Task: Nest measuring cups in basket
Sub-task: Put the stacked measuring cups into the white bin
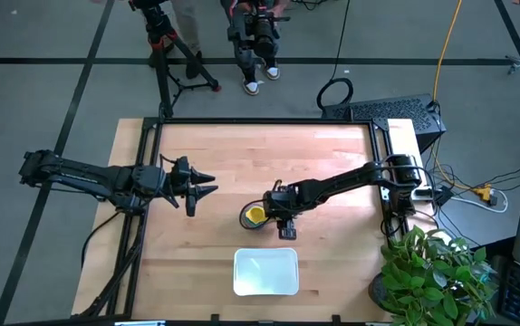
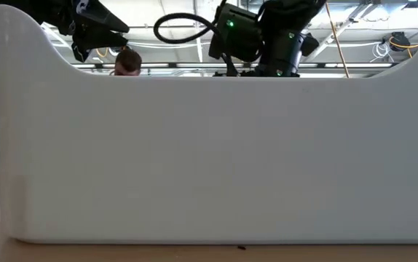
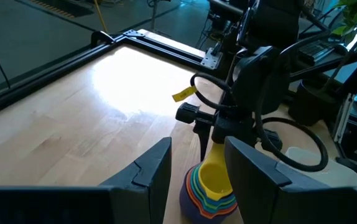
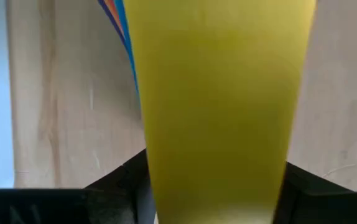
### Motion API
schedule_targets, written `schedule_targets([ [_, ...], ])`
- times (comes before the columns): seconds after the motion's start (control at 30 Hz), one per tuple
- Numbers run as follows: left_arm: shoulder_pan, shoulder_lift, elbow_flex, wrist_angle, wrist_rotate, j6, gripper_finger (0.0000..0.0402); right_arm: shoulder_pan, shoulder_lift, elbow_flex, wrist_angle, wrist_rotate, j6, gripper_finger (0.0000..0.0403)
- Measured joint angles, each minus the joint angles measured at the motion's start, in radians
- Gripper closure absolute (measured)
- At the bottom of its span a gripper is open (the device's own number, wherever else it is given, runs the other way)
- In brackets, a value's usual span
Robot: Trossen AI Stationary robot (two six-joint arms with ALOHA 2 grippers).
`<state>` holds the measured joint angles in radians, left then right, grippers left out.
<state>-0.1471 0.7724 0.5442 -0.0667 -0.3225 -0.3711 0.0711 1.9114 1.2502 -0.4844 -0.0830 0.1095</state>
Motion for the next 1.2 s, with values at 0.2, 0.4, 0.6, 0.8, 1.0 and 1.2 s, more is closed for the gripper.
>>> schedule_targets([
  [0.2, 0.000, 0.000, 0.000, -0.004, 0.000, 0.000, 0.0252, 0.000, 0.000, -0.017, 0.038, -0.003, 0.009, 0.0215],
  [0.4, 0.000, 0.000, 0.000, -0.008, 0.000, -0.005, 0.0252, -0.004, 0.000, -0.017, 0.048, -0.037, 0.007, 0.0215],
  [0.6, 0.000, 0.000, 0.000, -0.011, 0.000, -0.005, 0.0252, -0.012, 0.000, -0.017, 0.061, -0.050, 0.017, 0.0215],
  [0.8, 0.000, 0.000, 0.000, -0.012, 0.000, -0.005, 0.0252, -0.030, 0.000, -0.017, 0.070, -0.051, 0.017, 0.0215],
  [1.0, 0.000, 0.000, 0.000, -0.013, 0.000, -0.001, 0.0252, -0.035, 0.000, -0.016, 0.091, -0.052, 0.017, 0.0215],
  [1.2, 0.000, 0.000, 0.000, -0.013, 0.000, 0.001, 0.0252, -0.035, 0.000, -0.016, 0.102, -0.052, -0.017, 0.0216],
])
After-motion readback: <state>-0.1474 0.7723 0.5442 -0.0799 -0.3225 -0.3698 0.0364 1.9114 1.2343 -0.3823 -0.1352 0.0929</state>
